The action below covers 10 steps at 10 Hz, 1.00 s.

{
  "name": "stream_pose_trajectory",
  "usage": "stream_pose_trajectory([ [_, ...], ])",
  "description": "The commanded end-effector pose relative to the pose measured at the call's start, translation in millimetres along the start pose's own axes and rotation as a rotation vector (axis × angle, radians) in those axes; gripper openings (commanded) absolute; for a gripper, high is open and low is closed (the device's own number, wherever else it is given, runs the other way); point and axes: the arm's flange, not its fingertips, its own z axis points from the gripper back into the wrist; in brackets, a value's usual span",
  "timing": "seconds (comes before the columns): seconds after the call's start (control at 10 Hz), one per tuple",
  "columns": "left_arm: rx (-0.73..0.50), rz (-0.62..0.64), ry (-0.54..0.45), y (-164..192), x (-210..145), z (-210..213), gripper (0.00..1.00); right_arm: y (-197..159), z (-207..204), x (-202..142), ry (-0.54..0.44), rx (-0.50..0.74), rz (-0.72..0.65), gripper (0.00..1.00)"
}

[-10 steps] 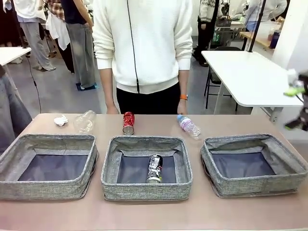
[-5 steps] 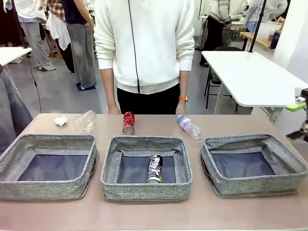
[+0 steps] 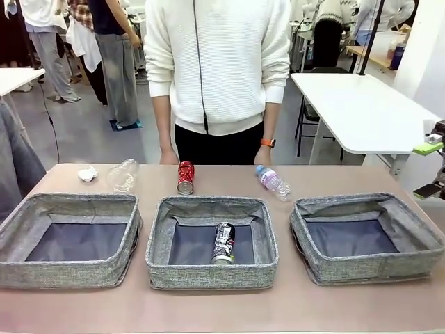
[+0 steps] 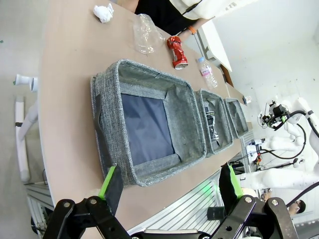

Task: Sort the waste into the appropriate baskets.
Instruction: Pick up the waste item pointed out by the person.

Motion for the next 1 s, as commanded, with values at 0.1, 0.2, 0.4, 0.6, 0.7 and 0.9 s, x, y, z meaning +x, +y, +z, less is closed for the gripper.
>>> stream_pose_trajectory([
  [0.1, -0.014, -0.017, -0.016, -0.4, 0.4, 0.3, 1.0, 3.2, 2.5, 0.1, -0.003, 0.007, -0.012, 1.0],
  [0.2, -0.014, -0.017, -0.016, -0.4, 0.4, 0.3, 1.0, 3.2, 2.5, 0.1, -0.003, 0.007, -0.012, 1.0],
  [0.4, -0.014, -0.017, -0.016, -0.4, 0.4, 0.3, 1.0, 3.2, 2.5, 0.1, -0.003, 0.007, -0.012, 1.0],
  [0.6, -0.014, -0.017, -0.016, -0.4, 0.4, 0.3, 1.0, 3.2, 2.5, 0.1, -0.003, 0.007, -0.012, 1.0],
  [0.7, -0.014, -0.017, -0.016, -0.4, 0.4, 0.3, 1.0, 3.2, 2.5, 0.1, -0.003, 0.007, -0.012, 1.0],
  [0.9, -0.014, -0.017, -0.016, -0.4, 0.4, 0.3, 1.0, 3.2, 2.5, 0.1, -0.003, 0.007, -0.012, 1.0],
])
